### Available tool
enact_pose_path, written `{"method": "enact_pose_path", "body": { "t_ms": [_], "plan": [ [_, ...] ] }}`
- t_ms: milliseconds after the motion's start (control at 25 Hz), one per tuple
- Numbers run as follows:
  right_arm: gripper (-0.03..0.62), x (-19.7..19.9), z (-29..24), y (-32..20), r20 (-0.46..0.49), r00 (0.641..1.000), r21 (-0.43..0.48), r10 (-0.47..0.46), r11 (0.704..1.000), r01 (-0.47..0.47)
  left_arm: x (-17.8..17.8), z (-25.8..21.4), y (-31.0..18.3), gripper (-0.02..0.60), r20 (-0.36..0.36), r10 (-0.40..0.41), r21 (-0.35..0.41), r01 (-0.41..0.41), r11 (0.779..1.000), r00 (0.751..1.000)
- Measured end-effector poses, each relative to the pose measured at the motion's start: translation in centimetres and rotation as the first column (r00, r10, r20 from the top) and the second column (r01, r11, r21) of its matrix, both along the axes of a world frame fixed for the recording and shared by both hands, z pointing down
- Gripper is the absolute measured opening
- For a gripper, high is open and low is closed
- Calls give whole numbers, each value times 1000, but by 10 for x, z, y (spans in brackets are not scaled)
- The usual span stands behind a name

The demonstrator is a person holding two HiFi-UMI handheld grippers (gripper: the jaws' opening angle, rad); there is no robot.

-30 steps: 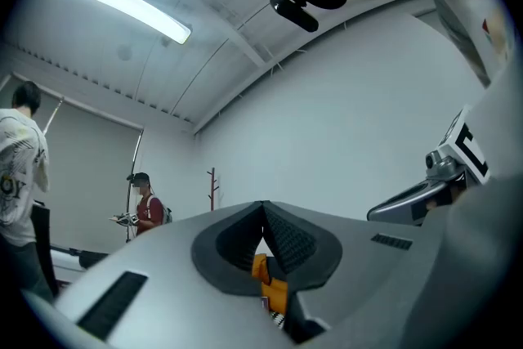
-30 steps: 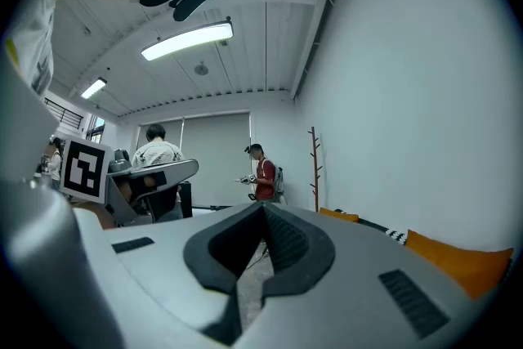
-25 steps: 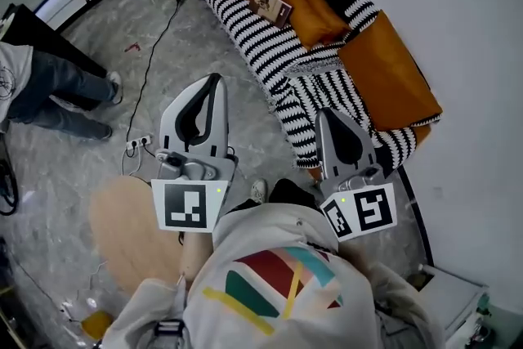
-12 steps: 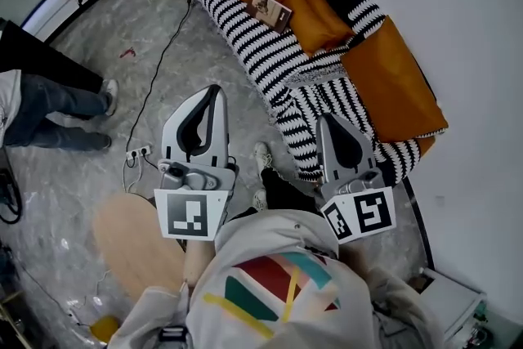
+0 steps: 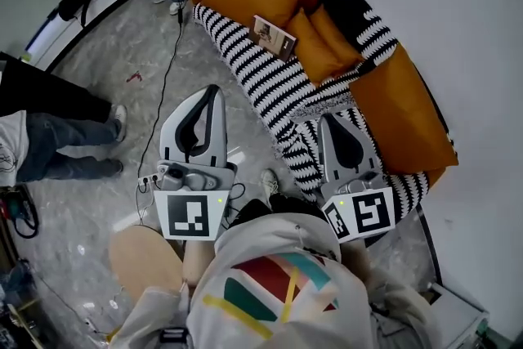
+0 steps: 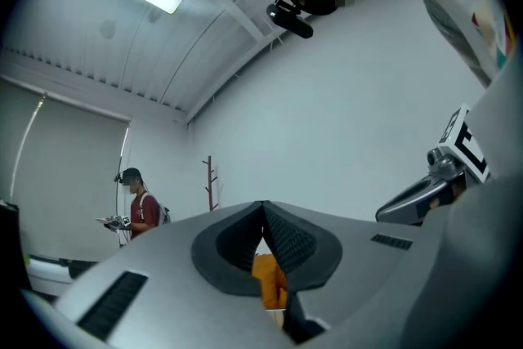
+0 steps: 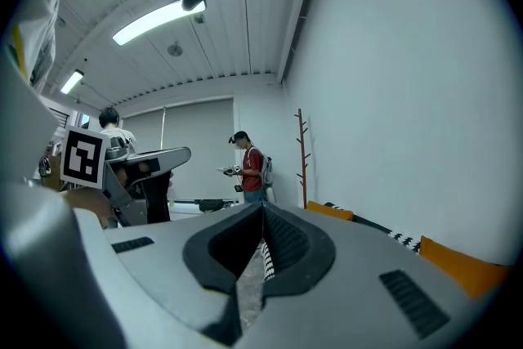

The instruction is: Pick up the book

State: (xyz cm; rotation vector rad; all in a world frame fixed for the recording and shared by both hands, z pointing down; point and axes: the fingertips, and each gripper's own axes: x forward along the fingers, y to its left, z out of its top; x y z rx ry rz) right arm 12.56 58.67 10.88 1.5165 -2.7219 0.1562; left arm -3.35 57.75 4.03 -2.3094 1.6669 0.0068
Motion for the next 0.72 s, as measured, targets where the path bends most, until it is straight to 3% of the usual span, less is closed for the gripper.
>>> {"method": "enact_pose_path", "body": {
  "t_ms": [280, 720],
  "plan": [
    [14, -6, 9, -55, 3, 1000, -39, -7, 999, 7, -19, 14, -56, 6, -48, -26, -53, 23, 998, 999],
    [14, -57, 20, -174, -21, 998, -46, 61, 997, -62, -51, 25, -188, 6, -34, 71, -52, -73, 996, 997]
  ]
}}
